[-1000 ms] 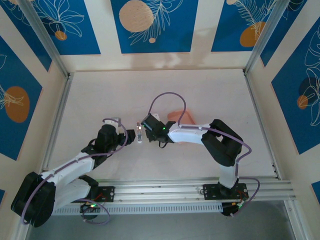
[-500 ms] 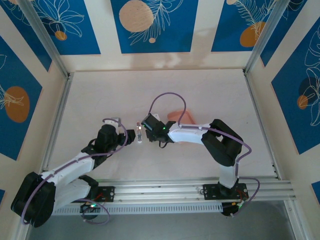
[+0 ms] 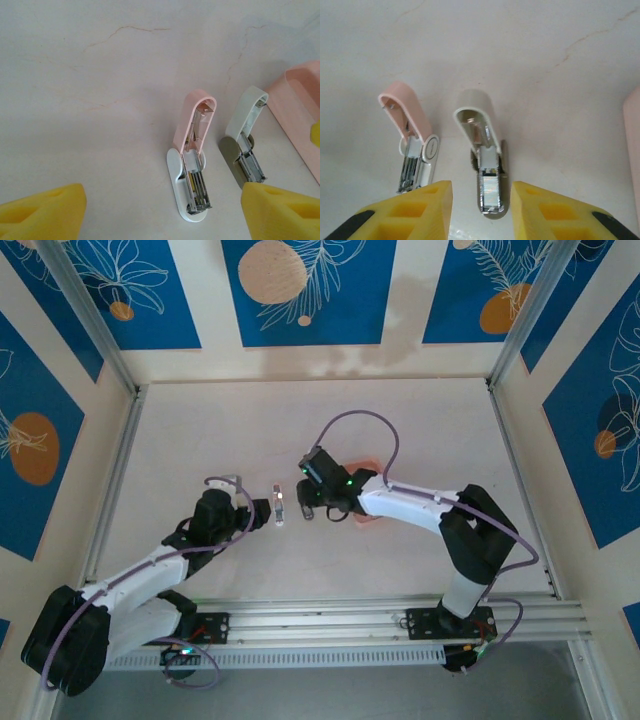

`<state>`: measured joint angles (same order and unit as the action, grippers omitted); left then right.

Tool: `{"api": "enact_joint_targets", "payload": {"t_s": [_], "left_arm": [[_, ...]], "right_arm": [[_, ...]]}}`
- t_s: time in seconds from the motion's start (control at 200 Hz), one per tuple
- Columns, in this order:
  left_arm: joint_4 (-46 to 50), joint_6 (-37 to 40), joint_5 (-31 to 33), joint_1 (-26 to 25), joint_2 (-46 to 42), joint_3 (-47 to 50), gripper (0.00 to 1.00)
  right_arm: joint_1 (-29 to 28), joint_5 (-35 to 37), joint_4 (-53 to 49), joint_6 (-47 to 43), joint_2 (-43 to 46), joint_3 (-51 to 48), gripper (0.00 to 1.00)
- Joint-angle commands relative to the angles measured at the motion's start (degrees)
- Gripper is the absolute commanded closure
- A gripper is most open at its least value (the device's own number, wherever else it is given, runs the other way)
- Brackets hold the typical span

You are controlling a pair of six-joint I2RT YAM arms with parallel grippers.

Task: Load the staples into the stapler

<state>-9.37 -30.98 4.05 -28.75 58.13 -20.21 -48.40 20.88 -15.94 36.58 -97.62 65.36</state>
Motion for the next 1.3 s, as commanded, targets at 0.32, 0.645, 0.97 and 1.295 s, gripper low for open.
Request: {"api": "enact_joint_targets", "payload": {"t_s": [0.32, 0.645, 0.97, 1.295], "left_arm": [[-0.65, -1.05, -1.63, 0.63, 0.49, -0.96, 0.19], [-0.73, -1.0, -1.68, 0.64, 0.68, -0.97, 0.19], [-0.74, -1.03, -1.7, 0.63, 0.94, -0.9, 0.19], [-0.64, -1.19, -2.05, 0.69, 0.9, -1.02, 0.19]], "right_arm": [[4.72, -12.4, -2.95, 6.79, -5.48, 0.05, 0.65], [4.8, -13.56, -2.6, 7.49, -9.72, 2.12, 0.68], [4.81, -13.77, -3.34, 8.53, -12.44, 2.55, 0.69], [2.14, -12.94, -7.92, 8.95, -11.83, 3.05, 0.81]]}}
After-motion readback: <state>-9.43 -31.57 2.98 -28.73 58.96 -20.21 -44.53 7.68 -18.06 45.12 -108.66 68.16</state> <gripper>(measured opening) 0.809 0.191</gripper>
